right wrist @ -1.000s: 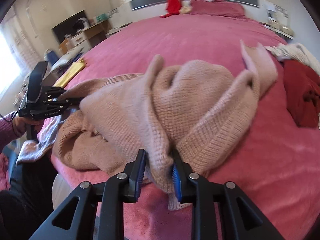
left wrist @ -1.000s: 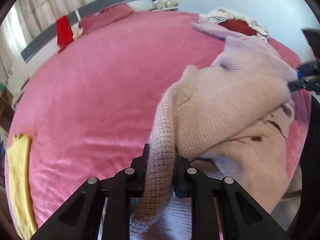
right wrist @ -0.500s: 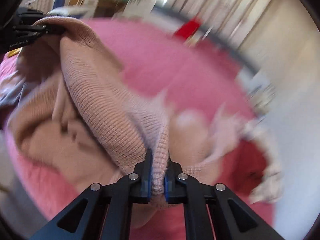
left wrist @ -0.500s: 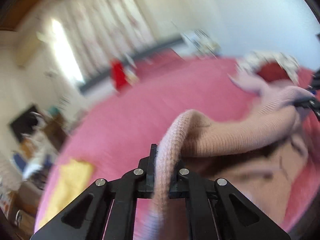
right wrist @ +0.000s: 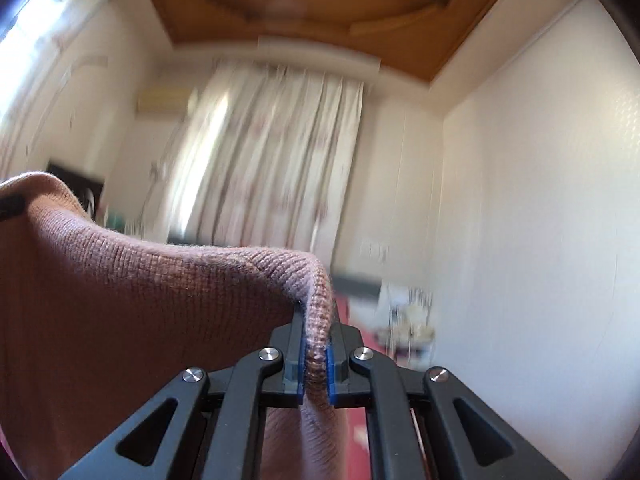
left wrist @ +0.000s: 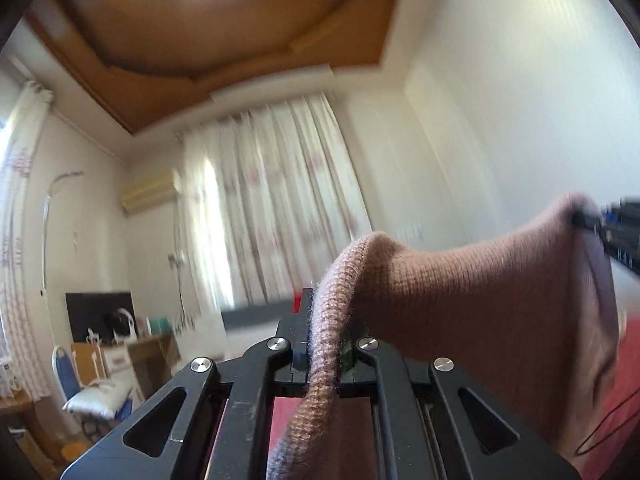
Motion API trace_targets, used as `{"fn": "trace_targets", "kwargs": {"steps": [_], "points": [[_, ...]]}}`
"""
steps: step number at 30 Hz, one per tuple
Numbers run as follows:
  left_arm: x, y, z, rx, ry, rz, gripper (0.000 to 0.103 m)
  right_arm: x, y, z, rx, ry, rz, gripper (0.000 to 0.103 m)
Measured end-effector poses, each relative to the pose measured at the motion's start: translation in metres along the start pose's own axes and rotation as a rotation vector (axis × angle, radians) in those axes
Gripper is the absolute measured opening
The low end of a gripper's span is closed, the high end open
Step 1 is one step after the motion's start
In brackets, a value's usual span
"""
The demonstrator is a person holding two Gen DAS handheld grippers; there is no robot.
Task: Fold clothes
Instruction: 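Hold the sweater with both grippers and raise it high to shake out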
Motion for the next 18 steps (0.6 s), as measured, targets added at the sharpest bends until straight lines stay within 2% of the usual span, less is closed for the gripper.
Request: {"fn": "trace_targets", "kwargs": {"steps": [4, 7, 8, 11, 18], "points": [[-0.068, 0.024, -0.045, -0.067, -0.148, 0.043, 0.01, -0.074, -0.013, -0.037, 0.014, -0.191, 0.032, 0.006], [-0.096, 0.027, -0.087, -0.108, -0.223, 0.077, 0.011, -0.102, -0.019, -0.069, -0.012, -0.259, 0.079, 0.006], [-0.099, 0.027, -0.101, -0.112, -0.227, 0.083, 0.011, -0.108, -0.019, -0.08, -0.028, -0.27, 0.099, 0.006], [-0.091, 0.027, -0.134, -0.103, -0.191, 0.072, 0.011, -0.106, -0.021, -0.111, -0.071, -0.253, 0.135, 0.006], [-0.028, 0.045, -0.164, 0.029, 0.012, -0.196, 0.011, -0.067, -0.024, -0.162, -0.21, -0.083, 0.196, 0.006]]}}
Point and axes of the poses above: each gripper's, at about its wrist camera, not at the fingertips, and z roughly the way its jaws point, y to its left, x to its underside, the point moved 5 cm from there along z, roughly the way its jaws point, and after that the axes turned 12 degrees about x, right-handed, at the moved point
